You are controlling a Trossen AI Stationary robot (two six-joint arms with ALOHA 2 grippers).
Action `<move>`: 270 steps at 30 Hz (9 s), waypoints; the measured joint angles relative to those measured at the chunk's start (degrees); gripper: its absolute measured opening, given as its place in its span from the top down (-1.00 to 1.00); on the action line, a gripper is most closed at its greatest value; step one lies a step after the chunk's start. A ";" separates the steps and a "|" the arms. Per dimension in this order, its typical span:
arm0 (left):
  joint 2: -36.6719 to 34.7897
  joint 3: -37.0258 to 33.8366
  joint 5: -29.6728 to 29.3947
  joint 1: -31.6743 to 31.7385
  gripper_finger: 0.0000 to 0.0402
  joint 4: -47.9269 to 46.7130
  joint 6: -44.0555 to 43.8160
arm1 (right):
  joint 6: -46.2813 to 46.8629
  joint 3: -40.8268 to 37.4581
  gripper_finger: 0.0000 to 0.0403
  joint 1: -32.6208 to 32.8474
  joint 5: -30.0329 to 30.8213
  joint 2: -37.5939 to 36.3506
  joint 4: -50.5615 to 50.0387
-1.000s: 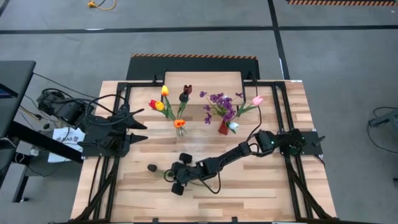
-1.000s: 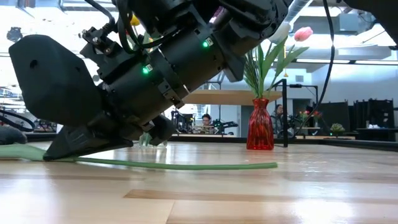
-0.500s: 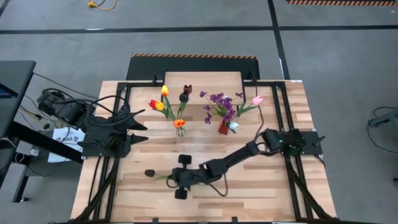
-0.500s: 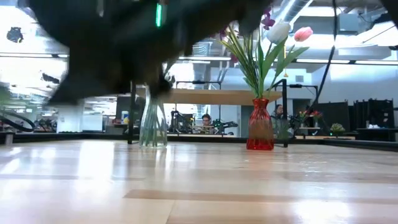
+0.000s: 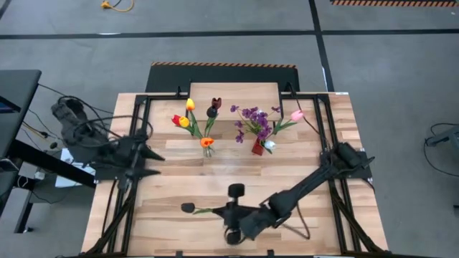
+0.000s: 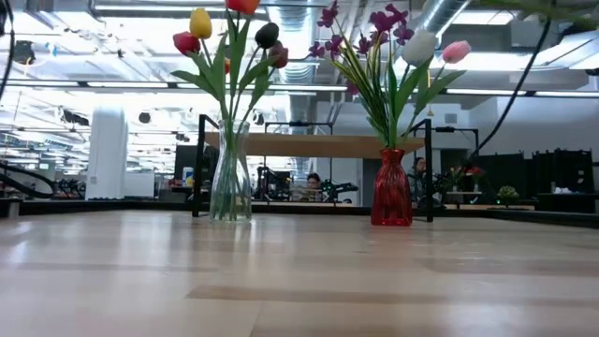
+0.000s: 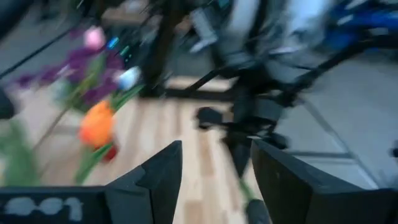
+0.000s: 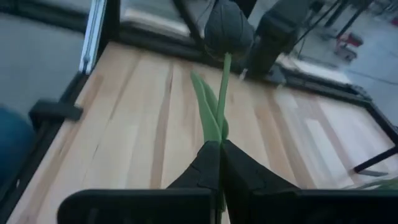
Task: Pick and place flowers into a vace then onto a shelf
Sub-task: Put the black flower into the transparent flower vase, then put the red flower vase with the flowers on the shelf
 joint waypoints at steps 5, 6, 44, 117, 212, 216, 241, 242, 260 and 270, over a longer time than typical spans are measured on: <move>-8.27 -18.60 -0.20 -5.00 0.09 26.12 11.12 | -4.05 -13.43 1.00 0.80 0.23 -4.61 25.29; -9.27 -22.11 -0.21 -5.47 0.09 31.27 12.93 | -5.75 -16.06 1.00 0.87 0.21 -4.71 31.92; 14.04 -52.87 1.76 -6.37 0.09 97.99 21.77 | -15.05 -2.39 1.00 -5.67 -8.73 10.35 60.73; 13.31 14.59 -17.33 -3.92 1.00 -17.06 -5.54 | 5.91 -2.50 -0.05 -5.97 -16.20 10.15 27.23; 29.64 27.93 8.12 31.32 0.08 -40.18 -2.97 | 9.16 -2.48 0.09 -7.04 -22.35 10.15 22.93; 29.59 32.27 11.23 30.19 0.08 -43.71 -7.20 | 14.34 -2.48 0.09 -7.02 -22.44 10.17 23.47; 19.69 21.83 -17.53 -18.33 0.08 -33.94 -24.13 | 4.57 -4.56 0.15 0.46 -12.91 -2.96 37.13; 19.77 20.52 -18.32 -19.26 0.08 -32.54 -24.24 | 6.07 -4.58 0.15 1.25 -9.31 -5.38 30.52; 11.81 3.41 -24.64 -26.97 0.08 -21.16 -28.77 | 95.20 -5.01 0.17 16.20 26.36 -7.04 -63.26; -2.33 -8.15 -23.29 -26.81 0.08 -6.63 -15.56 | 113.30 -5.04 0.22 13.65 24.27 1.82 -84.66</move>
